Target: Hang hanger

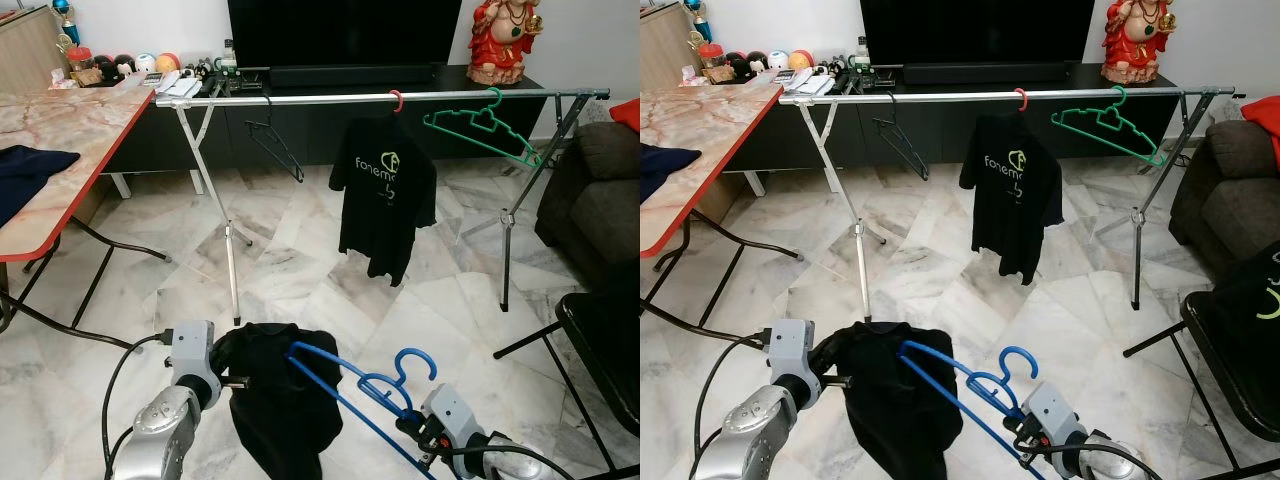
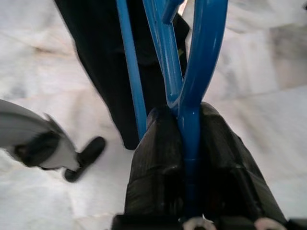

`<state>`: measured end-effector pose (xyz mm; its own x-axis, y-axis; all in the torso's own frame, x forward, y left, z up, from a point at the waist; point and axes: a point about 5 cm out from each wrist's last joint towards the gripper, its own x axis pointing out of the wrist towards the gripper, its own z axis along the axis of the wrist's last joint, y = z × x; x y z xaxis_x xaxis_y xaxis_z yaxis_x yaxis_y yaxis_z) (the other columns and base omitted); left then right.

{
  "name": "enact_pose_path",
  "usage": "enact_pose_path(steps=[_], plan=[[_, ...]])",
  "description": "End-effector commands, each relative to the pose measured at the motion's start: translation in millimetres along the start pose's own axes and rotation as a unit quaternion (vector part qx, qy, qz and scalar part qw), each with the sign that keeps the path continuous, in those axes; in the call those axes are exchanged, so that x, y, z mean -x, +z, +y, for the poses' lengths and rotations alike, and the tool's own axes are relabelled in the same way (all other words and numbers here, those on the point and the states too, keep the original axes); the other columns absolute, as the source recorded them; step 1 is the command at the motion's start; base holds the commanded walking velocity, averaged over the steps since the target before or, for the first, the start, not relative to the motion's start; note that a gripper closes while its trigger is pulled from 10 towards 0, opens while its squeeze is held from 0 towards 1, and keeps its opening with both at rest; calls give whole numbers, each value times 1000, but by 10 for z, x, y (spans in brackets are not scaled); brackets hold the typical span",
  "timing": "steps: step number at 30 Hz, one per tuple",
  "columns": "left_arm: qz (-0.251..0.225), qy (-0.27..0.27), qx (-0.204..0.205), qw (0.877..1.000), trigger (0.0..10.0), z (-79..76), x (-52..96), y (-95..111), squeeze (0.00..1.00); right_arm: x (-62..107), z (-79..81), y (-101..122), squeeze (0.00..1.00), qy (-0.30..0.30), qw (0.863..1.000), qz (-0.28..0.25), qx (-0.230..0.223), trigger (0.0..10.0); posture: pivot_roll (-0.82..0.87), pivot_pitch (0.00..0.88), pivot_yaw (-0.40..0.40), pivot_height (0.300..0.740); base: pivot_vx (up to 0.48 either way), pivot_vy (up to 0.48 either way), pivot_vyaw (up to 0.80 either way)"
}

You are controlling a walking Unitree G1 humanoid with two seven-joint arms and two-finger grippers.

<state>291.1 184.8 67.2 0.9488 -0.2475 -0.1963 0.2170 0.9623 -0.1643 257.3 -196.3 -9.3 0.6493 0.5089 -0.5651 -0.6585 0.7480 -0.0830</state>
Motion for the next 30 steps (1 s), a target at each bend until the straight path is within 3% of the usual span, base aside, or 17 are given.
enact_pose_path(steps=[1,6,7,8,10,15,19,22,25,30], plan=[[-33,-3,-5,999,0,61,38,155,0,100,-183,-3,0,-72,997,-15,-35,0,70,80,24,740,0,0,0],[-39,-8,-7,999,0,66,35,208,0,46,-75,141,0,-12,996,-69,-55,0,76,81,26,740,0,0,0],[-46,-11,-6,999,0,56,33,228,0,52,-58,137,0,8,999,-48,-16,0,73,81,27,740,0,0,0],[-46,-11,-6,999,0,56,33,228,0,52,-58,137,0,8,999,-48,-16,0,73,81,27,740,0,0,0],[-66,-50,11,997,0,-60,26,321,0,78,-43,8,0,34,998,23,48,0,71,77,26,740,0,0,0],[-76,-110,30,991,0,-226,23,402,0,95,13,-155,0,70,987,102,102,0,72,74,28,740,0,0,0],[-73,-147,28,986,0,-330,37,425,0,87,40,-238,0,81,978,153,113,0,82,71,29,740,0,0,0],[-71,-146,24,986,0,-335,32,421,0,42,134,-249,0,119,973,170,97,0,81,75,31,740,0,0,0],[-68,-140,22,988,0,-331,27,422,0,29,138,-248,0,121,969,182,111,0,83,80,33,740,0,0,0],[-53,-69,-5,996,0,-168,-13,380,0,57,64,-157,0,118,973,169,105,0,73,92,35,740,0,0,0]])
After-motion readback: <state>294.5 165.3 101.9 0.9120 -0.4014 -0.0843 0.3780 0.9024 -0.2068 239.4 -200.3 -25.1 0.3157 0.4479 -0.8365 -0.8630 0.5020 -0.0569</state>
